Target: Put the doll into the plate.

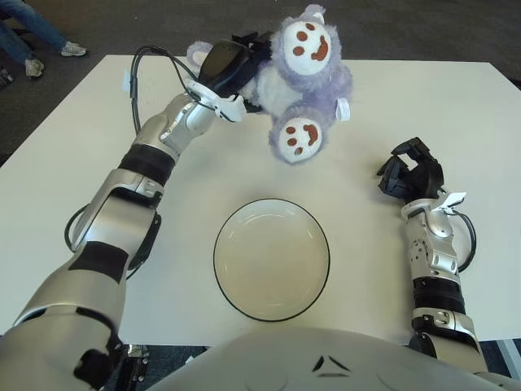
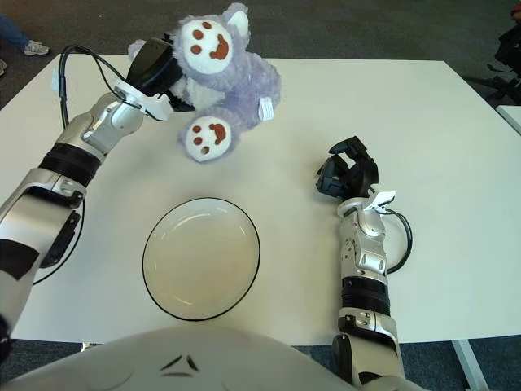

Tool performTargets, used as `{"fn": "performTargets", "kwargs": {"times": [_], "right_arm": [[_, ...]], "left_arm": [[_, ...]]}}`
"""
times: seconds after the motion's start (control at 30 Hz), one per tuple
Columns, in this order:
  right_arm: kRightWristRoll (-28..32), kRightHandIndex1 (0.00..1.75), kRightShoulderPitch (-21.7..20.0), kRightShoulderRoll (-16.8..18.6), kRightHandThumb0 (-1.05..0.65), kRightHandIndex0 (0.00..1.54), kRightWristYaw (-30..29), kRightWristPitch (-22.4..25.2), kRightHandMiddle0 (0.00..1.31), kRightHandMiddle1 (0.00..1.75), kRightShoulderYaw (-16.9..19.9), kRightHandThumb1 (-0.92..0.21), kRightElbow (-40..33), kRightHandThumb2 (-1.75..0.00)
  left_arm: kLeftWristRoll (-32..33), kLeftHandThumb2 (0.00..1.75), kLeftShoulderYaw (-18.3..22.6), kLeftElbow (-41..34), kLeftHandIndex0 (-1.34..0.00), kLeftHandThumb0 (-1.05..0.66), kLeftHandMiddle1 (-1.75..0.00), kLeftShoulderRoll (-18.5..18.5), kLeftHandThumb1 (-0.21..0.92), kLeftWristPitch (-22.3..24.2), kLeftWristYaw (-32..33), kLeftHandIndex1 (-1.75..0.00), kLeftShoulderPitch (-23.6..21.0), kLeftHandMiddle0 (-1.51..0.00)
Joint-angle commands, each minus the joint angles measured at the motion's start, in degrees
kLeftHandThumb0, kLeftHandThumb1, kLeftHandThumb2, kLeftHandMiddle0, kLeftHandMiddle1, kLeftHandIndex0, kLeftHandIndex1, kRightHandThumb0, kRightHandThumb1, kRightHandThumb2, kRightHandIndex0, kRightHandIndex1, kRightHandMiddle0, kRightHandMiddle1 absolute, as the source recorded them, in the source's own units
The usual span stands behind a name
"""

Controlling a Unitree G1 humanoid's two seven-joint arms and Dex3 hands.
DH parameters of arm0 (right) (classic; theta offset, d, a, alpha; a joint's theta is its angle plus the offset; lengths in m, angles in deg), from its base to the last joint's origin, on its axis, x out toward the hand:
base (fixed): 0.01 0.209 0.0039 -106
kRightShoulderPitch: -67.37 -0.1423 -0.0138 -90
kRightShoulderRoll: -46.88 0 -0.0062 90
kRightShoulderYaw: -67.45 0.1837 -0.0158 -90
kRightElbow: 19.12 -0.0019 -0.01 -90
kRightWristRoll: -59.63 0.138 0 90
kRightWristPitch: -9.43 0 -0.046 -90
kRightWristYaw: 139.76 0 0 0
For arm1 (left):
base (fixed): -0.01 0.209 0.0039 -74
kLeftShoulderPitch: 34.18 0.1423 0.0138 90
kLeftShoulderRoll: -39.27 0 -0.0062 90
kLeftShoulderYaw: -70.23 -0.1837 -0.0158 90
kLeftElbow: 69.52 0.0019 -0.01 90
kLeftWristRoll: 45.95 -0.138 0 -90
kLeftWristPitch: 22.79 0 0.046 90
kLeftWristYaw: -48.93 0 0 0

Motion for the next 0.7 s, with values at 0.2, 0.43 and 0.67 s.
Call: {"fn": "performTargets", "kwargs": {"times": [0.2, 0.43, 0.67], "right_arm": [[-0.31, 1.75, 1.87, 0.55, -0.01, 0.73, -0.32, 2.44, 0.62, 1.64, -0.28, -0.11, 2.37, -1.52], [-0.14, 1.75, 1.78, 0.35, -0.01, 0.74, -0.12, 2.74, 0.62, 1.64, -0.2, -0.11, 2.36, -1.53], [-0.26, 1.75, 1.67, 0.03, -0.01, 0.74, 0.11, 2.72, 0.62, 1.65, -0.25, -0.11, 2.6, -1.53]], "left_arm": [[4.32, 1.75, 4.09, -13.2, -0.73, 0.0, -1.54, 6.07, -0.13, -3.64, -6.09, -1.75, 9.94, -1.01], [14.2, 1.74, 6.28, -22.6, -0.71, 0.0, -1.56, 9.04, -0.12, -1.49, -18.82, -1.75, 16.13, -0.99], [16.9, 1.71, 8.09, -26.9, -0.67, 0.0, -1.64, 8.83, -0.07, -0.89, -23.58, -1.75, 19.92, -0.93]]}}
